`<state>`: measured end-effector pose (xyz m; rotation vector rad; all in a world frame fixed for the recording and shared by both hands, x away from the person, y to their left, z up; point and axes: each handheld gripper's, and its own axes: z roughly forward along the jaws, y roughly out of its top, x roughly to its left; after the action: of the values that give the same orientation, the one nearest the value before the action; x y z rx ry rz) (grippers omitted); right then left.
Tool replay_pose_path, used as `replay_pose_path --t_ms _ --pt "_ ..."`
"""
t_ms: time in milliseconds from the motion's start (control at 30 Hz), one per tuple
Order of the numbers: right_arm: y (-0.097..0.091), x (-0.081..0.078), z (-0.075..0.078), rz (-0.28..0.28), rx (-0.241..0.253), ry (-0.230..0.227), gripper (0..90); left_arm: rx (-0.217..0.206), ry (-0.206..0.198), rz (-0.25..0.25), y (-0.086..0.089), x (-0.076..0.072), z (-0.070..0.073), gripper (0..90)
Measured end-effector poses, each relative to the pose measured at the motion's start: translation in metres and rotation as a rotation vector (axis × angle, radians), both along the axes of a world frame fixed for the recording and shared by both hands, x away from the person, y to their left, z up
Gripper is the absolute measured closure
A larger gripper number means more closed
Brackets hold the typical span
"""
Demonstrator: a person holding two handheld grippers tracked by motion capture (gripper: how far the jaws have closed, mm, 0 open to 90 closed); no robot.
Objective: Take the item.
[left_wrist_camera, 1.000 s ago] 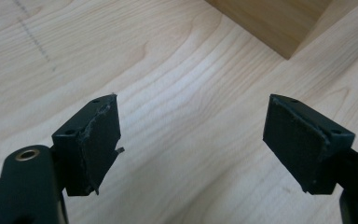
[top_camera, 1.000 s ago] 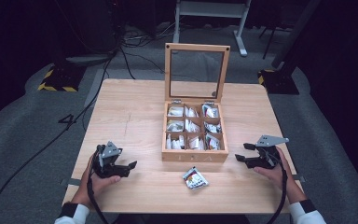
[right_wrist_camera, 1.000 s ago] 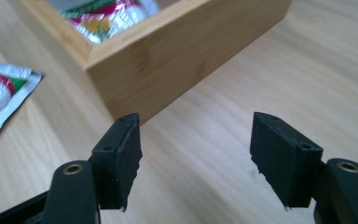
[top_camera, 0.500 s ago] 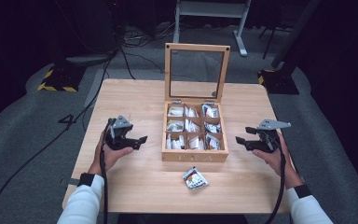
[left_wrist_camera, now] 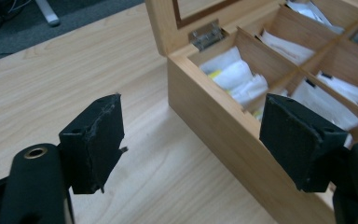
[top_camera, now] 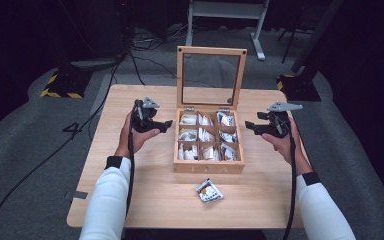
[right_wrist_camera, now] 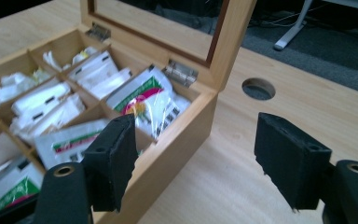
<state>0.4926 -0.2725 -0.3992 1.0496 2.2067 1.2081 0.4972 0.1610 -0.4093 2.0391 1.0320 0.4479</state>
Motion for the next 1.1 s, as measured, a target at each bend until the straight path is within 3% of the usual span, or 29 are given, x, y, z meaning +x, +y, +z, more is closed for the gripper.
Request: replay_pose_path --t_ms 100,267,500,600,767,867,967,1100 --pt "0.004 0.009 0.006 -0.008 0.023 0.011 28.0 0.001 -0.009 0.012 -0.005 0.008 0.007 20.9" --pt "0.009 0.022 0.011 -0.028 0.017 0.014 28.6 0.000 -0.002 0.023 -0.014 0.025 0.016 19.8" --pt "0.020 0.039 0.015 -0.037 0.024 0.019 29.4 0.028 0.006 0.049 -0.033 0.045 0.019 20.2" --pt "0.025 0.046 0.016 -0.040 0.012 0.020 29.4 0.021 0.010 0.049 -0.042 0.050 0.020 20.2" --pt "0.032 0.057 0.015 -0.050 0.012 0.022 29.9 0.057 0.014 0.053 -0.052 0.058 0.019 20.2" --pt "0.035 0.066 0.013 -0.052 0.018 0.034 29.9 0.042 0.018 0.073 -0.051 0.063 0.018 20.2" --pt "0.039 0.072 0.010 -0.059 0.018 0.048 29.9 0.053 0.035 0.090 -0.050 0.069 0.014 20.4" --pt "0.041 0.080 0.007 -0.068 0.031 0.070 30.1 0.047 0.055 0.083 -0.053 0.075 0.008 20.9"
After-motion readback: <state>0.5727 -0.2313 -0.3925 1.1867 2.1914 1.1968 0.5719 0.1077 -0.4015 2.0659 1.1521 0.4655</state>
